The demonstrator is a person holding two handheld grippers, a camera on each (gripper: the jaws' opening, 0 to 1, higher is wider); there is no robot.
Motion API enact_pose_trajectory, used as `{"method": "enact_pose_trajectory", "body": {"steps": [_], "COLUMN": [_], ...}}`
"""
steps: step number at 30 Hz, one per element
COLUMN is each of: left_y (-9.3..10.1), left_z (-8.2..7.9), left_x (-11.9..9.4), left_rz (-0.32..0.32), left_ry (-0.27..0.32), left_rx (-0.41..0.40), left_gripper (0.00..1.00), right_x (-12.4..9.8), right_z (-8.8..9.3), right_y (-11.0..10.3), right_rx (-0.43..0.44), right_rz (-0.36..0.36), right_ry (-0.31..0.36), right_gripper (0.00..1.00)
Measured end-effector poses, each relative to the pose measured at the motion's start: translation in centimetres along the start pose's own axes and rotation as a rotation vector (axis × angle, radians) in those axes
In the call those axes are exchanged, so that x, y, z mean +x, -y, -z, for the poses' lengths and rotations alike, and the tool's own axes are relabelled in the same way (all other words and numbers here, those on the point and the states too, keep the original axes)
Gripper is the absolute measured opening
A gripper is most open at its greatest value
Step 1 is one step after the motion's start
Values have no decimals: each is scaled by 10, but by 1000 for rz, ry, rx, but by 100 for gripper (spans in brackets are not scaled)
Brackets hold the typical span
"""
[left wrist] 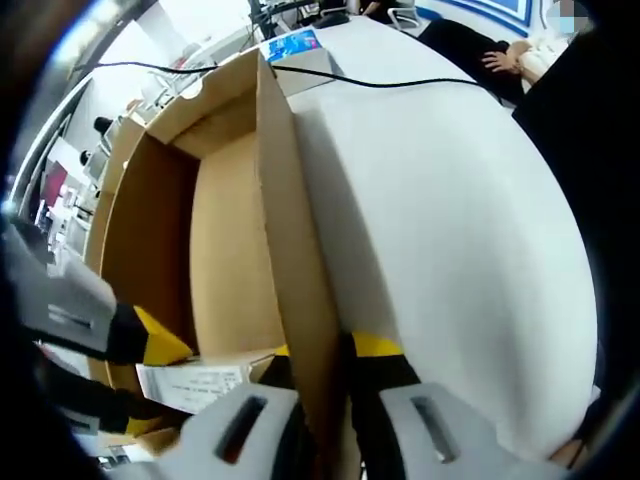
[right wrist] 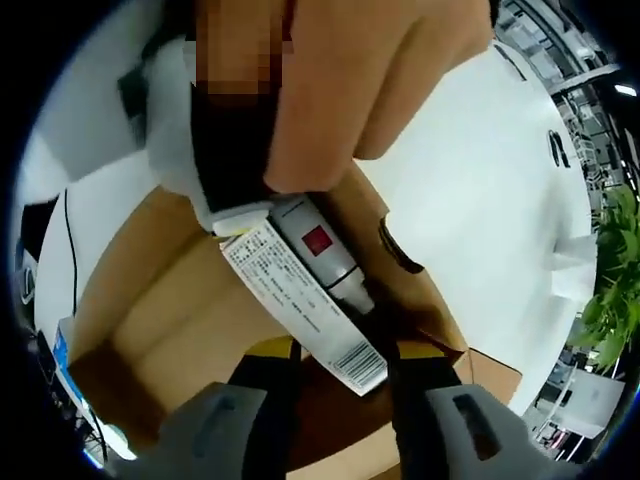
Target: Operate the shoe box by opening the lid, removing the specified soft item, and placing it in the target area until the item is outside and the box remains undamaged.
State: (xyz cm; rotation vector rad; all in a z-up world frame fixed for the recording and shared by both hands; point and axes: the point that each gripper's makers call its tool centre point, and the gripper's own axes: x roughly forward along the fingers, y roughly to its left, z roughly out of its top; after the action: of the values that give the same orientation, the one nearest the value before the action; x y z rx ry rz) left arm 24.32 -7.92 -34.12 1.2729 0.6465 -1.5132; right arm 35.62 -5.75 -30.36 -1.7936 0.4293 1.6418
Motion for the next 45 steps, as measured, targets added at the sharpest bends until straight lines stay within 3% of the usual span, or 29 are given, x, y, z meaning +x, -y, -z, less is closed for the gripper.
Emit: {"method": "enact_pose_trajectory", "body": {"steps": [9,18,27,37,42,45], "left_y": [-2,-3,-5,1,0,3], "left_z": [1,1,2,1,1,3], "left_x": [1,2,2,-1,-1,-3], "left_rz": [0,2,4,-1,-1,-1], "left_ry": [1,1,3,0,-1,-1], "left_rx": [-1,-4,-8,-4,-2,-3], "left_gripper": [6,6,6,6,6,6], "right_x": [-2,-7,-12,-19,-21,-22], "right_z": [15,33,56,72,75,75], "right_y": [-14,-39,-63,-100,-113,-116], "right_rx": [54,204,541,791,867,870], "right_rz": [-20,-11,20,1,-5,-15], "right_ry": [-29,-28,-85,-133,-137,-132], "right_gripper": [28,24,23,22,21,21]}}
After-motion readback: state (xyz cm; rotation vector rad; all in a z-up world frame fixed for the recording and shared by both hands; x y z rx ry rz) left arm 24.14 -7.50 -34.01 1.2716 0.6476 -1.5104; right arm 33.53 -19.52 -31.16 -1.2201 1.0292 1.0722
